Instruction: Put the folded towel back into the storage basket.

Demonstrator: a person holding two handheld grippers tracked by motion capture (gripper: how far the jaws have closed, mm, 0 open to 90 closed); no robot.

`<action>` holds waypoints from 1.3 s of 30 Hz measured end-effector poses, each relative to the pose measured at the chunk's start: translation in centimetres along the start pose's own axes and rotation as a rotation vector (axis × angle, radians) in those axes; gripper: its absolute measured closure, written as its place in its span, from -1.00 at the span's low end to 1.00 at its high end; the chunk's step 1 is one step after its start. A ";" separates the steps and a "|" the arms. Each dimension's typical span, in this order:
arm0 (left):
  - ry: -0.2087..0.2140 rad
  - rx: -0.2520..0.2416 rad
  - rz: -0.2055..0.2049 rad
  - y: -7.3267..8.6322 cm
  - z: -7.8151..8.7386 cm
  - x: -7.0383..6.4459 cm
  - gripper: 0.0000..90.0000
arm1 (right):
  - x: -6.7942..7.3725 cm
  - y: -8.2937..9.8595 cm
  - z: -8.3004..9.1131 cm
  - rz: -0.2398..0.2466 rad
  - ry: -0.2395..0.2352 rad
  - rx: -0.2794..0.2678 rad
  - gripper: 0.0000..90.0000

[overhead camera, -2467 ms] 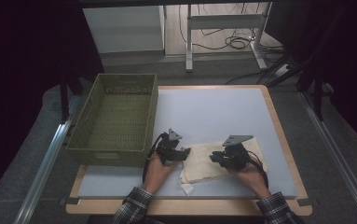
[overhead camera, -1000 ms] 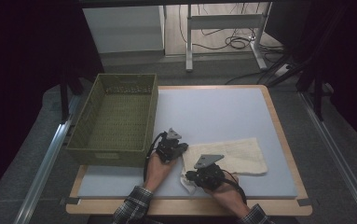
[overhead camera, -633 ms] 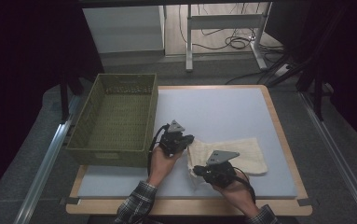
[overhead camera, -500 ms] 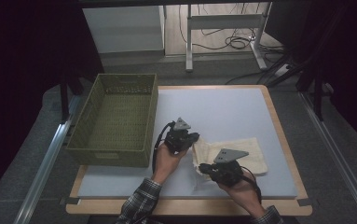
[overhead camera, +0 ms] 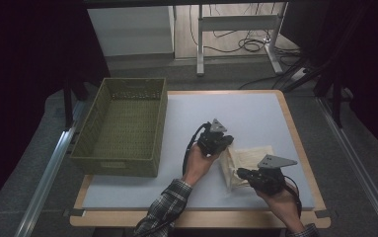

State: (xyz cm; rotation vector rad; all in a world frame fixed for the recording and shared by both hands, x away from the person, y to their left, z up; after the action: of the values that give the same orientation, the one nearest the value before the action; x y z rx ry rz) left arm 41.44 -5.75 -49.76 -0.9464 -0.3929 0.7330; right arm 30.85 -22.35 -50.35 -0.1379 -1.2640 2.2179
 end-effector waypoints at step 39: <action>0.067 0.079 -0.089 -4.7 -9.2 -6.4 0.64 | -5.9 5.3 6.0 -0.165 0.158 -0.053 0.84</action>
State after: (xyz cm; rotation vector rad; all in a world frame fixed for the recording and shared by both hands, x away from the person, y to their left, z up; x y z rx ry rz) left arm 44.36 -17.47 -50.72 -0.8713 -0.3428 0.6297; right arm 31.32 -32.10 -52.53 -0.2166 -1.2033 1.9933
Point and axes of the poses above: each handheld gripper's, and its own axes: z roughly backward along the jaws, y roughly out of its underside, x roughly to its left, the point moved 3 cm from there along -z, roughly forward along the jaws, and after that the axes turned 10 degrees about -y, right-handed, at the moved point
